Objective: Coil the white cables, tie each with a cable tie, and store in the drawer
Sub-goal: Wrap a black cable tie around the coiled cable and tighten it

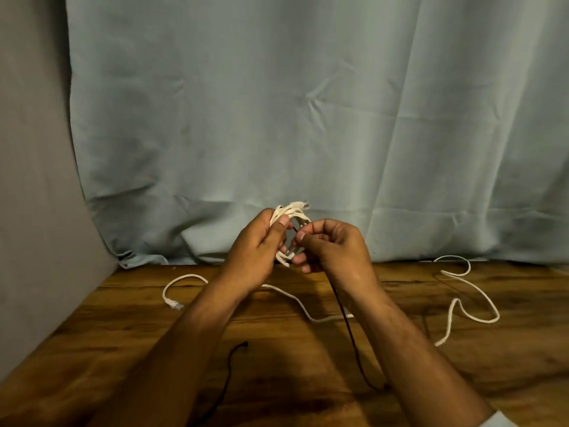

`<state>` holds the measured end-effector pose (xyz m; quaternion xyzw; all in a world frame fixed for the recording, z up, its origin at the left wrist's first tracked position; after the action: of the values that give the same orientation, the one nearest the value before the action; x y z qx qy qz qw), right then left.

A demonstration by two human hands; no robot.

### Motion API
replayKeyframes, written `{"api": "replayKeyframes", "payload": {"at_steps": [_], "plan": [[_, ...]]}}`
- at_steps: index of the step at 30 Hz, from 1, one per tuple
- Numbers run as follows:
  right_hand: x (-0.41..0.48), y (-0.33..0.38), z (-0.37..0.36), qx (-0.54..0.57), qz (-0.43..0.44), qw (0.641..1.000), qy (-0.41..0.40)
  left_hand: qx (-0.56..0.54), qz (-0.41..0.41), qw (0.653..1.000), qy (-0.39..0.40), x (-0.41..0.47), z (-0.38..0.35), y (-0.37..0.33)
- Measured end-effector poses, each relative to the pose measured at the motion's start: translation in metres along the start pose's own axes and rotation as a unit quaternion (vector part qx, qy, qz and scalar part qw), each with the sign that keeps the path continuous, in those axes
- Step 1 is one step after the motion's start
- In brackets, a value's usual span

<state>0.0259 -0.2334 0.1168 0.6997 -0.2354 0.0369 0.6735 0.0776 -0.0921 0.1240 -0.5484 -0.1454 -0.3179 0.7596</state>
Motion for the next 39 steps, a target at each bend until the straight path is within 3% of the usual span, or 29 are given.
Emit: {"api": "replayKeyframes", "payload": {"at_steps": [7, 12, 18, 26, 35, 39], "plan": [[-0.006, -0.005, -0.007, 0.093, -0.013, 0.995, -0.01, -0.015, 0.02, 1.0, 0.007, -0.003, -0.011, 0.009], [-0.005, -0.009, -0.003, 0.09, -0.021, 0.995, -0.031, -0.071, 0.049, 0.996, 0.014, -0.005, -0.019, 0.01], [-0.007, -0.012, -0.003, 0.096, -0.065, 0.993, 0.013, -0.023, 0.055, 0.998, -0.024, -0.005, -0.012, 0.014], [-0.005, -0.012, 0.006, 0.072, -0.009, 0.996, -0.044, -0.106, 0.061, 0.992, 0.017, -0.006, -0.023, 0.017], [-0.005, -0.015, -0.006, 0.083, -0.054, 0.995, 0.026, -0.006, 0.029, 0.999, -0.043, -0.007, -0.011, 0.013], [-0.005, -0.018, -0.003, 0.034, -0.074, 0.996, 0.027, -0.002, 0.04, 0.996, -0.082, -0.005, 0.001, 0.018]]}}
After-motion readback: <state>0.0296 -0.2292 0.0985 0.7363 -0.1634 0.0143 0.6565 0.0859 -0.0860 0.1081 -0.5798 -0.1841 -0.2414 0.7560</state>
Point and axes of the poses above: each hand's wrist, its own x-axis towards the middle knuckle, its own z-axis out of the back of the hand, y = z × x, the point moved 6 cm from there along x, towards the middle knuckle, and after that the axes turned 6 degrees about x, right-handed, at the moved point
